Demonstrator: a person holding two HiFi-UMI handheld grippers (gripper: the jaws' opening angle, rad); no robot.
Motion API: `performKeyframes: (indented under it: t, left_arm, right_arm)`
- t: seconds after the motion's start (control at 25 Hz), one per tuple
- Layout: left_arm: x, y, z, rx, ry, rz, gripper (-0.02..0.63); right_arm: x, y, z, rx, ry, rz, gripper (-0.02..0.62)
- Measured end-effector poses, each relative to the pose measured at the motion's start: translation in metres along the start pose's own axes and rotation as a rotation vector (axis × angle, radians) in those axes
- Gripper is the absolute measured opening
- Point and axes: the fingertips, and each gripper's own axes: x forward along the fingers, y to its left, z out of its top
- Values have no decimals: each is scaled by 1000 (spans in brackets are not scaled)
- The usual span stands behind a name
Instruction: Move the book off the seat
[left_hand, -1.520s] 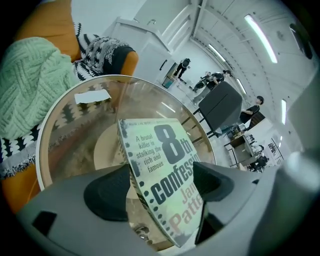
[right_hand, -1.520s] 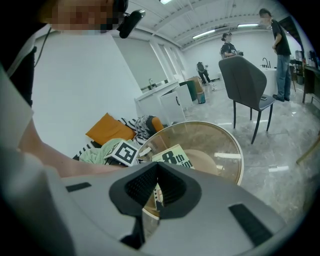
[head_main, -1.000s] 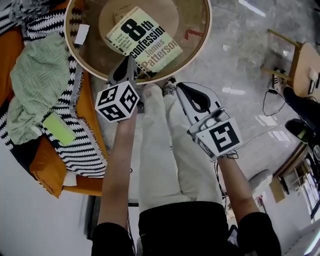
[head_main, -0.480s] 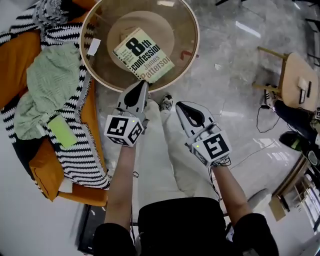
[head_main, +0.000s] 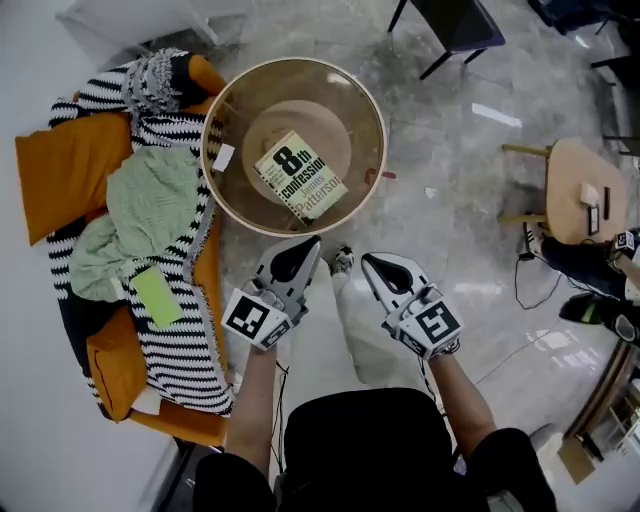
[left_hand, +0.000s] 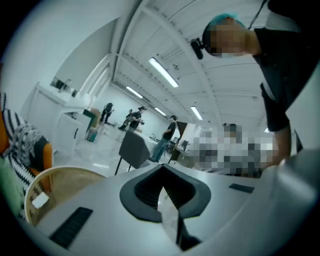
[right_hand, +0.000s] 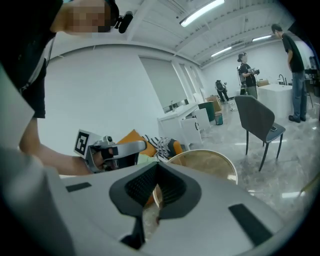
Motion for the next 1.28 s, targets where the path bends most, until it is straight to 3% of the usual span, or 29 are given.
performKeyframes:
  t: [0.12, 0.4, 0.64, 0.92, 1.08, 1.28]
  left_arm:
    - [-8, -31, 42, 45, -57, -70, 6]
    - [-24, -87, 126, 99, -184, -141, 6]
    - [-41, -131, 166, 250, -175, -122, 6]
    - [-58, -147, 208, 303, -229, -27, 8]
    - [-63, -174, 217, 367, -219, -25, 8]
    - [-78, -187, 237, 365, -262, -5, 8]
  right_arm:
    - [-14, 11, 30, -24, -39, 15, 14]
    - [-41, 51, 105, -66, -146, 90, 14]
    - [-61, 80, 139, -101, -214, 152, 14]
    - [-77, 97, 174, -195, -257, 187, 14]
    - [-95, 106, 191, -208, -286, 177, 14]
    - [-109, 122, 228, -221, -368, 159, 14]
